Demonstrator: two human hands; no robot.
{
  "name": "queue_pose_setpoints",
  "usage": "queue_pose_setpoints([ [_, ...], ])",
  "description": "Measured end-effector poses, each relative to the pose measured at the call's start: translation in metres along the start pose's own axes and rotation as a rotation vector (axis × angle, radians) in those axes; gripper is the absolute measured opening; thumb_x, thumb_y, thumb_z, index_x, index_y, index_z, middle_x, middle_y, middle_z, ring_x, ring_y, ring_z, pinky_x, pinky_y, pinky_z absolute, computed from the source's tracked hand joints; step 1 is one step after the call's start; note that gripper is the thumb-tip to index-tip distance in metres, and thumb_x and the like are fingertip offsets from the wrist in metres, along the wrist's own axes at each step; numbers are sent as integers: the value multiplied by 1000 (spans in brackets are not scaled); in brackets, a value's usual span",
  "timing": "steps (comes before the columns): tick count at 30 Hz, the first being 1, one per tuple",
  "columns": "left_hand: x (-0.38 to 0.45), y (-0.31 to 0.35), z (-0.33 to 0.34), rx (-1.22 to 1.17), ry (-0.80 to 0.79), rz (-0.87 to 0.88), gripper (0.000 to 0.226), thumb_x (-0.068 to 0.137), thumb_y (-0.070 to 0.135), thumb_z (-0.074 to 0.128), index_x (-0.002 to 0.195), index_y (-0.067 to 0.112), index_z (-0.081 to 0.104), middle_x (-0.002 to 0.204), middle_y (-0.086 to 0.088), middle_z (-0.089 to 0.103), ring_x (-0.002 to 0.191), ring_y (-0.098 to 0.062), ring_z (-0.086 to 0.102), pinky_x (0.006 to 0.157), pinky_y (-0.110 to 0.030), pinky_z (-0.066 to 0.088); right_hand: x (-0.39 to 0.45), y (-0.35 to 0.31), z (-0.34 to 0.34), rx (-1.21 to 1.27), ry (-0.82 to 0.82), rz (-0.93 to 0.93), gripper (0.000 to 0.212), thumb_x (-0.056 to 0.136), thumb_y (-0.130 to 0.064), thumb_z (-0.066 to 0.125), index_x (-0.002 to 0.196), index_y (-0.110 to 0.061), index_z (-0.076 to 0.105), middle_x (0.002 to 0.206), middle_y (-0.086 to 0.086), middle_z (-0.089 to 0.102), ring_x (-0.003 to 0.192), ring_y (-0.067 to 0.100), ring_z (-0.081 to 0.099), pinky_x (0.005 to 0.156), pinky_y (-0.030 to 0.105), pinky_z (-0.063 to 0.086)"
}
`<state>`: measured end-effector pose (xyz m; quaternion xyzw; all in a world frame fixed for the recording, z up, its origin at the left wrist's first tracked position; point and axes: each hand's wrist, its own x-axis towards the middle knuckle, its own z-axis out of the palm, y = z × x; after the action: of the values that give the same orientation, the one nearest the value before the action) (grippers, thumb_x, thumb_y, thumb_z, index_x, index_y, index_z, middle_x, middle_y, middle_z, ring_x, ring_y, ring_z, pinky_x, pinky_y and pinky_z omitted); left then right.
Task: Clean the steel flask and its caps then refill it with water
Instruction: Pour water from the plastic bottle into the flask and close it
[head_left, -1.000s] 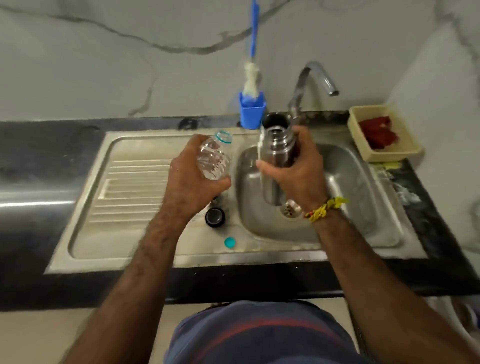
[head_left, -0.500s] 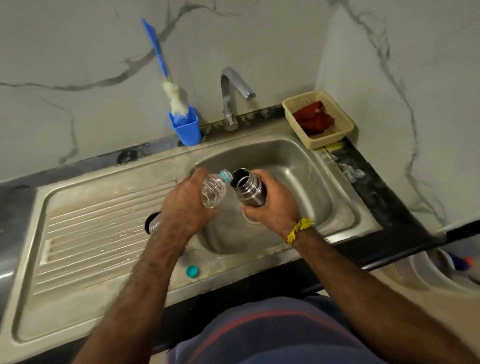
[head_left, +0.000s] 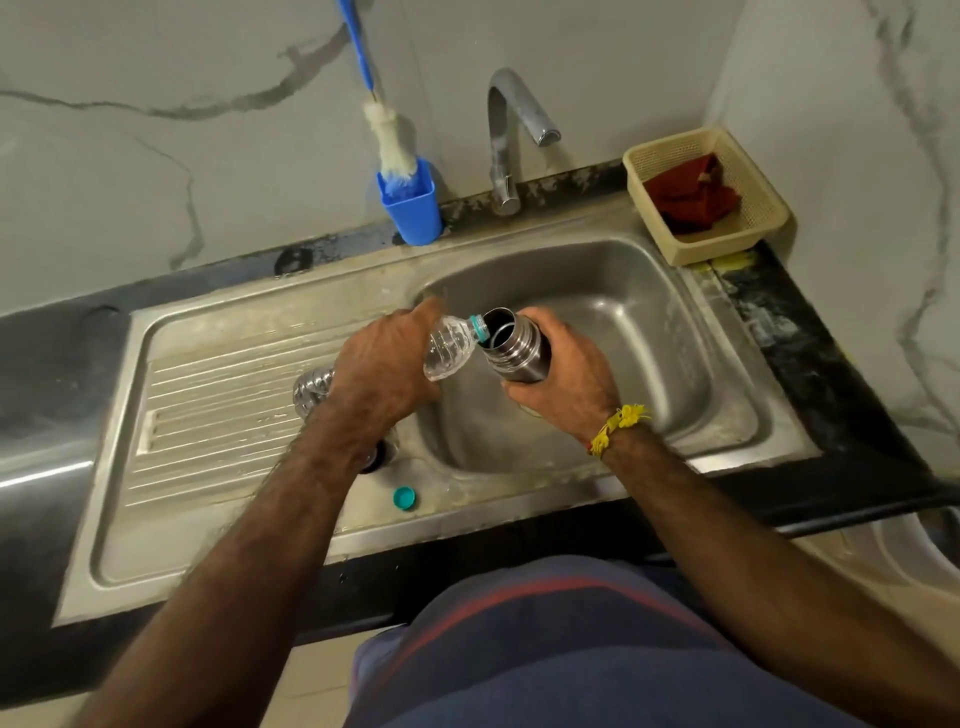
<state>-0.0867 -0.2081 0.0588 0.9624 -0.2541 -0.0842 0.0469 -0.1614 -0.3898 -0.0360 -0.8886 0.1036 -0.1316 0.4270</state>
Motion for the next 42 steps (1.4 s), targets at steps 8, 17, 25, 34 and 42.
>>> queue_pose_setpoints([
  [8, 2, 0, -2, 73, -34, 48, 69, 74, 17, 83, 133, 22, 46, 112, -8, 67, 89, -27, 60, 71, -35, 41, -4, 1, 0, -5, 21, -5, 67, 59, -33, 82, 120, -32, 53, 107, -11, 66, 91, 13, 62, 77, 37, 56],
  [17, 3, 8, 0, 171, -25, 78, 65, 80, 17, 82, 133, 23, 45, 110, -6, 67, 86, -24, 59, 70, -34, 41, -11, 4, -5, -23, 18, 25, 70, 58, -30, 85, 120, -31, 53, 107, -11, 65, 90, 10, 61, 76, 30, 54],
  [25, 1, 7, 1, 167, -22, 94, 65, 79, 15, 82, 132, 23, 45, 114, -7, 68, 96, -27, 65, 72, -34, 45, -14, 4, -3, -9, 27, 24, 71, 58, -30, 85, 121, -32, 52, 108, -11, 65, 91, 11, 62, 78, 36, 57],
  [34, 2, 7, 2, 180, -21, 118, 64, 80, 19, 83, 131, 22, 46, 117, -7, 68, 98, -27, 66, 74, -35, 47, -15, 7, -2, -7, 22, 17, 73, 59, -28, 87, 124, -29, 52, 110, -9, 65, 93, 11, 62, 80, 34, 57],
  [42, 4, 7, 1, 228, -16, 138, 64, 80, 20, 83, 131, 22, 46, 115, -7, 68, 96, -27, 65, 72, -33, 42, -13, 9, -1, 6, 9, 20, 73, 59, -29, 86, 123, -31, 51, 110, -11, 64, 95, 12, 62, 81, 37, 58],
])
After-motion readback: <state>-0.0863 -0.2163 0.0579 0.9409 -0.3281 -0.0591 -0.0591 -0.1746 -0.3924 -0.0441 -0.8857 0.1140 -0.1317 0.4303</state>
